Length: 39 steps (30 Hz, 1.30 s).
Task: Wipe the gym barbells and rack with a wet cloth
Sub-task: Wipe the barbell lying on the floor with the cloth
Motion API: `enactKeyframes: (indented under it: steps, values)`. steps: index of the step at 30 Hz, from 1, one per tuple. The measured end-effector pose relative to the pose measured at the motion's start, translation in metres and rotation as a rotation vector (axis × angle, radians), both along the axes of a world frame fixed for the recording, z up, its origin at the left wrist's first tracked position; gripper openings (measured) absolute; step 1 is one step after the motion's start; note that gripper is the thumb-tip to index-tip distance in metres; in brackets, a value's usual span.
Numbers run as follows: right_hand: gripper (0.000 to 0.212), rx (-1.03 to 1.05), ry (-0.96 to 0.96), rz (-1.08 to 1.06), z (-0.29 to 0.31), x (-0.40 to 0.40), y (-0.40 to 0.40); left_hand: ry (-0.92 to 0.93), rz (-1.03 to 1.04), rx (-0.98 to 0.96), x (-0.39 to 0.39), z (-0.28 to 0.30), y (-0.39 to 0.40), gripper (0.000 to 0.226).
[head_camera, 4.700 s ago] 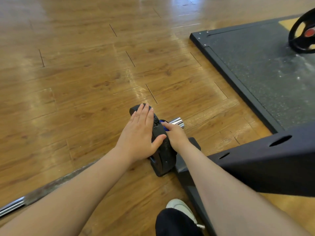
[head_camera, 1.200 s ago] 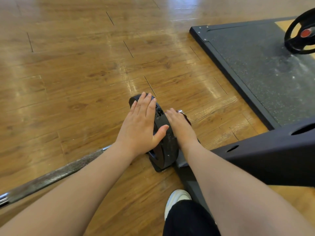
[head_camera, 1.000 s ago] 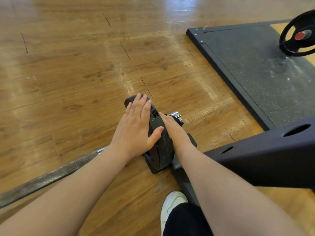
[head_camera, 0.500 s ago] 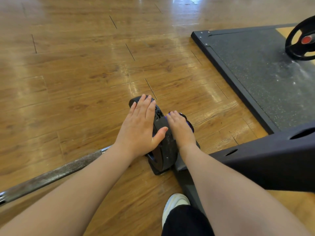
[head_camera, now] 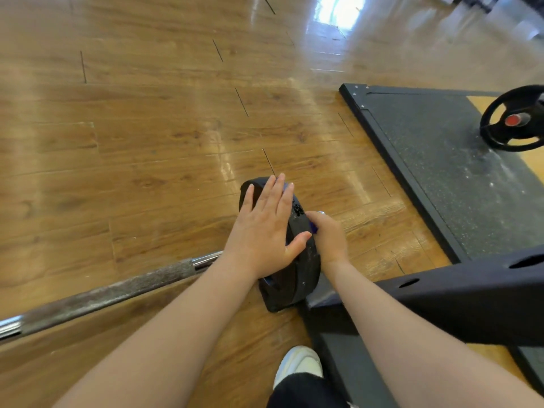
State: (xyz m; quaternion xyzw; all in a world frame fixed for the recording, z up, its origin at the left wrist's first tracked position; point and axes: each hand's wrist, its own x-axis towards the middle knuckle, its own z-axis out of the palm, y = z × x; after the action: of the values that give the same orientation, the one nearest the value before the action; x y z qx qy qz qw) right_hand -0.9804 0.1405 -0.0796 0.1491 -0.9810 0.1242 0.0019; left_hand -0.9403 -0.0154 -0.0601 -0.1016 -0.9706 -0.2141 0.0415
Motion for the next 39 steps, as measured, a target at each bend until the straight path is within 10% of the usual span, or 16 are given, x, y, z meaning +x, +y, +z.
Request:
enactKeyframes:
  steps: [5, 14, 28, 39]
  values:
    - [0.039, -0.353, 0.117, -0.256, 0.036, 0.004, -0.014, -0.003, 0.014, -0.067, 0.027, -0.012, -0.025, 0.074]
    - [0.038, -0.288, 0.464, 0.313, 0.048, 0.024, -0.104, 0.003, 0.160, -0.327, 0.075, -0.042, -0.128, 0.069]
    - [0.030, -0.430, 0.328, 1.353, -0.012, 0.130, -0.383, -0.202, 0.742, -0.297, 0.230, -0.049, -0.300, 0.064]
    - [0.015, -0.410, -0.094, 1.632, 0.030, 0.190, -0.476, -0.499, 1.115, -0.383, 0.312, 0.038, -0.342, 0.071]
